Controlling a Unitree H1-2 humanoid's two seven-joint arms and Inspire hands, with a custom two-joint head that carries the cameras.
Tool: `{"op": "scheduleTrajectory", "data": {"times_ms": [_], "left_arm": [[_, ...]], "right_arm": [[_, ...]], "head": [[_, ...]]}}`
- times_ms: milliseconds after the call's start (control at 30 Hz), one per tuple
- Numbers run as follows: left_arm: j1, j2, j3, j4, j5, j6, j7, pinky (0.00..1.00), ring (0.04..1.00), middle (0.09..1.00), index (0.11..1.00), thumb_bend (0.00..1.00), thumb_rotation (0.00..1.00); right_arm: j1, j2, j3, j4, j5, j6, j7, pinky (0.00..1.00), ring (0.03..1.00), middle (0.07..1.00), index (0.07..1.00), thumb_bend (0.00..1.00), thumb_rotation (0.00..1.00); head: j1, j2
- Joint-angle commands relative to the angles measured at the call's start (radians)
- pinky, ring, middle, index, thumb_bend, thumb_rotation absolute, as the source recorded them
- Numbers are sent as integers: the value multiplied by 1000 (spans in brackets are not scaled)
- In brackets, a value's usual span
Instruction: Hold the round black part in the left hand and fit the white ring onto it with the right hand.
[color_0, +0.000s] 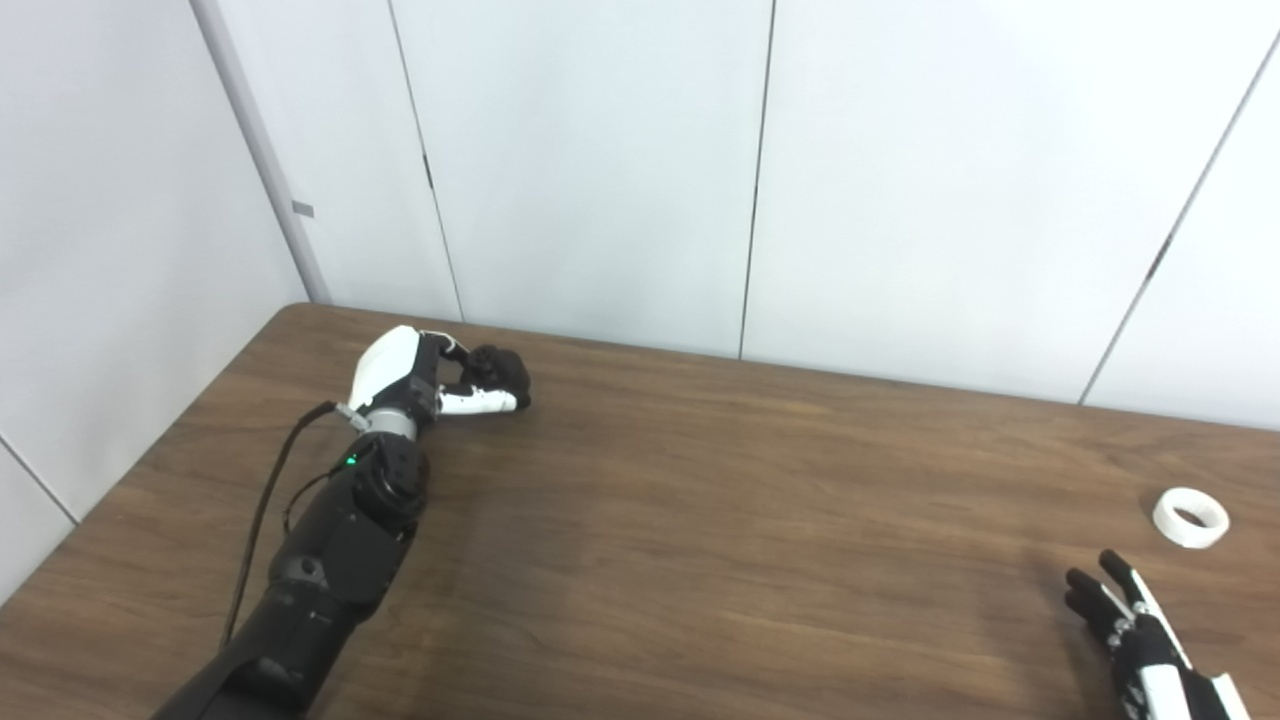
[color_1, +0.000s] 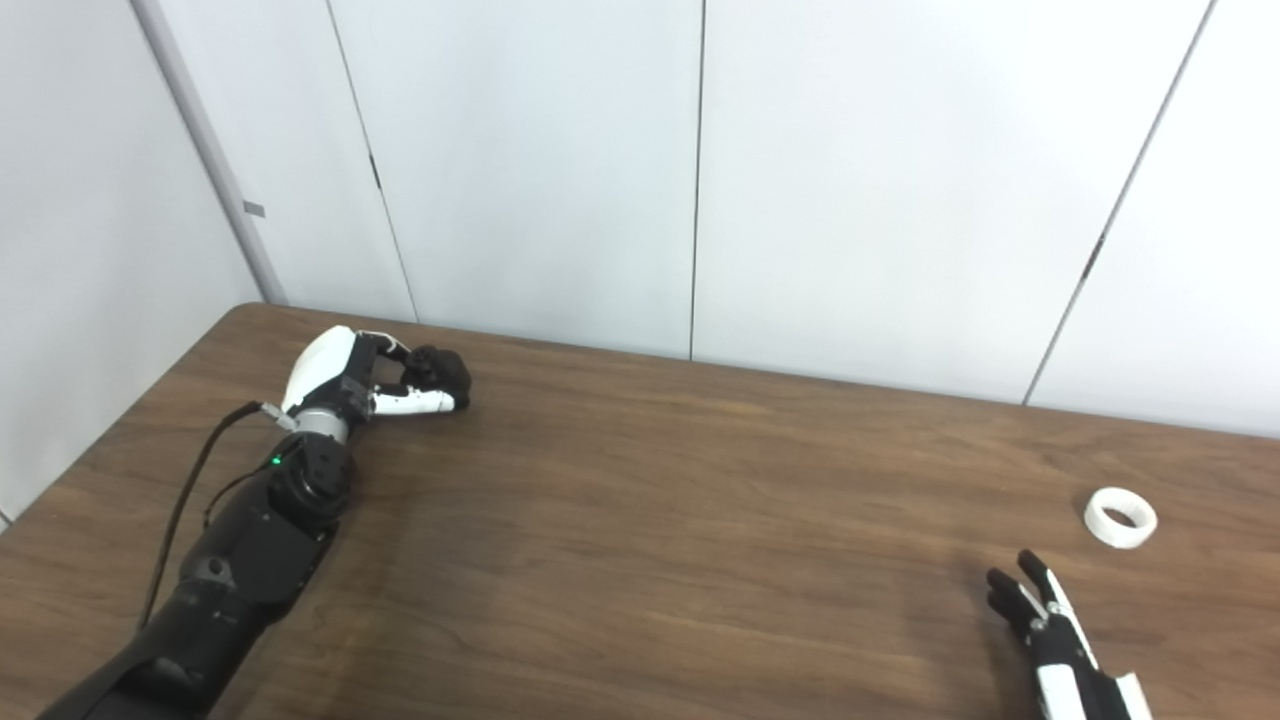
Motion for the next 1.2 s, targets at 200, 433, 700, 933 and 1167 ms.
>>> {"op": "scheduleTrajectory", "data": {"times_ms": [200, 433, 700, 933, 1167], "left_arm": [[-8, 16, 27, -116, 3, 17, 12, 1000, 937, 784, 485, 521, 46], [45, 16, 8, -314, 27, 66, -60, 1000, 938, 780, 485, 520, 47], [143, 3, -57, -573, 119, 126, -137, 1000, 913, 779, 485, 523, 48], [214, -25, -121, -710, 215, 106, -160, 1000, 889, 778, 484, 523, 50], [295, -83, -188, -818, 272, 94, -224, 1000, 895, 797, 485, 523, 52]], "right_arm": [[9, -8, -7, -6, -4, 10, -10, 1000, 897, 900, 965, 611, 1000], [6, -5, -4, -7, -5, 16, -10, 1000, 898, 901, 969, 606, 1000], [-4, -1, -2, 6, 1, -1, -9, 1000, 887, 901, 965, 580, 1000], [-15, 4, 3, 15, -4, 2, -12, 1000, 897, 900, 964, 614, 1000], [-22, 21, 9, -5, -13, 24, -24, 1000, 907, 891, 960, 610, 1000]], "head": [[4, 2], [-3, 3], [-16, 3], [-39, 6], [-82, 19]]}}
